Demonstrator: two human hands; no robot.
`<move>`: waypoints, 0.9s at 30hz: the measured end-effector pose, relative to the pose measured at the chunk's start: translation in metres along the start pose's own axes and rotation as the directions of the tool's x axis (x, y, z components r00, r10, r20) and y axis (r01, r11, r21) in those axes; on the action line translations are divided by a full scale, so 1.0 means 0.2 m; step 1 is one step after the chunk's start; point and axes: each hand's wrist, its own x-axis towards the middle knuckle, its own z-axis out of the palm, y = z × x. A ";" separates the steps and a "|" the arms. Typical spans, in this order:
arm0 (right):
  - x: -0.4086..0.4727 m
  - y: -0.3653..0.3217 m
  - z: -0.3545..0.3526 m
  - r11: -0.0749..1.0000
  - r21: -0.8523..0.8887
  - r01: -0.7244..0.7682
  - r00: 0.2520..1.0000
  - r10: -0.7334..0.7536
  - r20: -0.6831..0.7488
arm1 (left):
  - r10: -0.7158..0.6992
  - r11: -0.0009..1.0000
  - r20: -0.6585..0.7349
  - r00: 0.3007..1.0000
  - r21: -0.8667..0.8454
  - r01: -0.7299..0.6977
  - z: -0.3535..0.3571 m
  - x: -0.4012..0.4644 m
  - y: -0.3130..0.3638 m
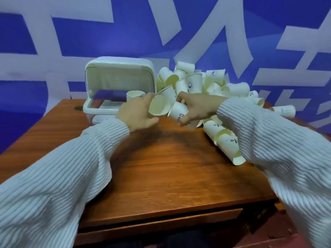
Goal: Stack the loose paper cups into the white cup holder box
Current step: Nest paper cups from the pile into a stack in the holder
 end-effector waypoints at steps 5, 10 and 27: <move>0.23 -0.15 -0.05 0.989 0.054 0.136 0.932 -0.109 -0.344 | -0.321 0.940 -0.210 0.924 -0.192 0.283 -0.08 0.02 -0.22; 0.48 -0.29 -0.02 0.996 -0.033 0.084 0.848 -0.089 -0.523 | -0.496 0.848 -0.214 0.841 -0.328 0.417 -0.10 0.00 -0.38; 0.75 -0.45 0.11 0.747 -0.623 0.232 0.712 -0.567 -0.415 | -0.558 0.793 -0.186 0.809 -0.405 0.455 -0.02 -0.01 -0.52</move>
